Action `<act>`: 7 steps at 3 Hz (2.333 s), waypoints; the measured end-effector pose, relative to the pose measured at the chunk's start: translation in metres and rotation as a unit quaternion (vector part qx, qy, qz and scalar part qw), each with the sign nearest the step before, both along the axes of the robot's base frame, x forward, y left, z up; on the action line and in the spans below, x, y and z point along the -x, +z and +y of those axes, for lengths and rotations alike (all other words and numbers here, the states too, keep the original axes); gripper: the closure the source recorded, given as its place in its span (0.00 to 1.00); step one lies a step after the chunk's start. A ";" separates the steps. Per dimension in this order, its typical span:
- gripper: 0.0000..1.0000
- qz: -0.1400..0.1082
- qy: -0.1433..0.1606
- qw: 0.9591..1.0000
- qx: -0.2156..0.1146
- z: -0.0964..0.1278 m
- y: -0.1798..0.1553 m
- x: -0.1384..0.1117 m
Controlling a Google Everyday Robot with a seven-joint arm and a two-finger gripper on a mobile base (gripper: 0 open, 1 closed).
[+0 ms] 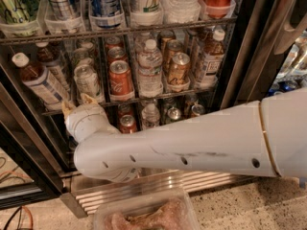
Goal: Pick 7up can from middle shelf of fridge
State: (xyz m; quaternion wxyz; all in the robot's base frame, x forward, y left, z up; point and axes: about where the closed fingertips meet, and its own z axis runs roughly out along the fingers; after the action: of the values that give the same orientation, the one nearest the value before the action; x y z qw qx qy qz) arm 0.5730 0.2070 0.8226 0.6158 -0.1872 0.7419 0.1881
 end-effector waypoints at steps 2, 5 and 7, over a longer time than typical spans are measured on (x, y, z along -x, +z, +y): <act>0.52 0.038 -0.008 0.999 0.020 -0.016 -0.031 0.025; 0.54 -0.010 -0.016 1.000 0.023 -0.014 -0.008 0.021; 0.55 -0.041 -0.018 0.999 0.022 -0.011 0.011 0.011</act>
Offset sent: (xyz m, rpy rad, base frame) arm -0.0394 -0.0282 -0.0519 -0.0658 0.1182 -0.0334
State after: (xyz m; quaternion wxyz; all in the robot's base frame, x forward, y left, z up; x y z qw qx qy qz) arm 0.5621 0.1964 0.8332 0.6445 -0.1952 0.7233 0.1529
